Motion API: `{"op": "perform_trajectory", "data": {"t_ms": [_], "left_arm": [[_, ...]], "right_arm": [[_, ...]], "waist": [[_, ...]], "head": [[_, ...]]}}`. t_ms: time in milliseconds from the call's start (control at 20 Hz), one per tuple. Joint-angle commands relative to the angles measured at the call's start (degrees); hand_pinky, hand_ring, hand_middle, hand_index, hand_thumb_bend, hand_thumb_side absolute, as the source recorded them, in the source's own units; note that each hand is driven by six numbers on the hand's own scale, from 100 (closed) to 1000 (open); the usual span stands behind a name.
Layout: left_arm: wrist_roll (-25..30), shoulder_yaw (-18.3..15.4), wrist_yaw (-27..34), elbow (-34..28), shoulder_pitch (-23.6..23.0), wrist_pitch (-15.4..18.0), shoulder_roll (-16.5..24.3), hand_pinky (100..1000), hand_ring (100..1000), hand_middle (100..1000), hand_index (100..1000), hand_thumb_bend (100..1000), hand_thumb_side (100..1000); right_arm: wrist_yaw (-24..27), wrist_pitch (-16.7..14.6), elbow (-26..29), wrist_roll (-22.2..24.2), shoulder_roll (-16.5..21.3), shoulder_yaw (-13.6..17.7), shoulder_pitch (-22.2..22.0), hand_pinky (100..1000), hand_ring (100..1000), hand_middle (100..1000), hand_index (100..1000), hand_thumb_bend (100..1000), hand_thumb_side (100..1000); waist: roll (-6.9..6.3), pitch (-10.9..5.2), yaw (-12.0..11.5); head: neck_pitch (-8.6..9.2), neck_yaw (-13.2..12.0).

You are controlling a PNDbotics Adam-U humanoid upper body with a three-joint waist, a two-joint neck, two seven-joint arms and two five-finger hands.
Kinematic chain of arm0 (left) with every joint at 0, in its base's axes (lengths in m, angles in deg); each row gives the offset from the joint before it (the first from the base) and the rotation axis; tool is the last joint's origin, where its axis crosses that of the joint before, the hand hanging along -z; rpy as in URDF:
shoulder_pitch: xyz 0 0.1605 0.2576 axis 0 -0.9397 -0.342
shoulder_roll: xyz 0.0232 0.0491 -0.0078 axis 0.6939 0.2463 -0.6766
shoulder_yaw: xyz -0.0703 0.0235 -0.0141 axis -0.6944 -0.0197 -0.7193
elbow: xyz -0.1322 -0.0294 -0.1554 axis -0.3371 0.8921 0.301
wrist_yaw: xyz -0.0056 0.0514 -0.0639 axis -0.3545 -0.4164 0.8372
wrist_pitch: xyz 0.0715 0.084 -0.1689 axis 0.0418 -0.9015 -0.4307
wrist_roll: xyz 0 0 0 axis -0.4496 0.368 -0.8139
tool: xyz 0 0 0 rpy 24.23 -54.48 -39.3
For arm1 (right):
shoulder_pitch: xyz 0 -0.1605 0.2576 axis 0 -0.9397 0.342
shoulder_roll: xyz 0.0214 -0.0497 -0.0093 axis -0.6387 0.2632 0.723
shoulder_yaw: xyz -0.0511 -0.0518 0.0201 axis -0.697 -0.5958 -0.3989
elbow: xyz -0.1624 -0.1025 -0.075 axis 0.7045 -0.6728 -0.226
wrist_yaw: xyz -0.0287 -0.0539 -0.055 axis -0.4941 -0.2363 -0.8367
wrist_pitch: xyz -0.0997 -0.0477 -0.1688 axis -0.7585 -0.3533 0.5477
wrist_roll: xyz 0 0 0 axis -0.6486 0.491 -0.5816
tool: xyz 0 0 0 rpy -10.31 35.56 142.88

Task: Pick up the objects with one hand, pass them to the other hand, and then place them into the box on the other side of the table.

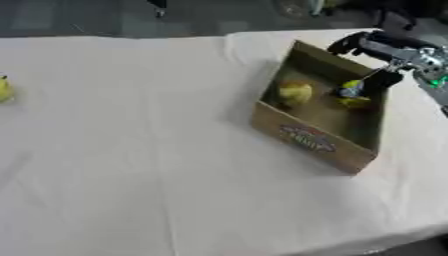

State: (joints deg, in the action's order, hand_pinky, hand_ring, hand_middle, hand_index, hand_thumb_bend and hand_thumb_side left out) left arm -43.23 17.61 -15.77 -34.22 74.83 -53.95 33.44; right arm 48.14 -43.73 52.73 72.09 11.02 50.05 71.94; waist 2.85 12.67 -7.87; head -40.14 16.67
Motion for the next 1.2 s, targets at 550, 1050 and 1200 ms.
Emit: {"op": "perform_trajectory", "data": {"t_ms": [550,1050,1200], "left_arm": [[11.1,-0.5,3.1,6.7,7.5,-4.9,8.0,745,687,655,830,761,378],[30.4,2.3,5.0,20.6,19.1,-3.5,9.5,780,728,691,854,908,283],[35.8,3.0,4.3,25.6,22.6,-2.1,8.2,787,738,695,852,924,258]], "right_arm": [[17.1,6.4,4.5,-10.9,-0.2,4.7,1.2,876,861,816,897,401,327],[21.8,6.4,6.5,-15.1,-2.1,5.8,2.5,875,854,801,881,510,272],[22.3,6.4,6.8,-15.6,-2.1,5.9,2.7,875,831,799,879,506,274]], "waist": [[-0.91,-0.21,0.1],[-1.25,0.66,0.4],[-1.26,1.05,0.5]], "head": [[1.49,-7.2],[2.83,-10.5],[3.53,-11.6]]}}
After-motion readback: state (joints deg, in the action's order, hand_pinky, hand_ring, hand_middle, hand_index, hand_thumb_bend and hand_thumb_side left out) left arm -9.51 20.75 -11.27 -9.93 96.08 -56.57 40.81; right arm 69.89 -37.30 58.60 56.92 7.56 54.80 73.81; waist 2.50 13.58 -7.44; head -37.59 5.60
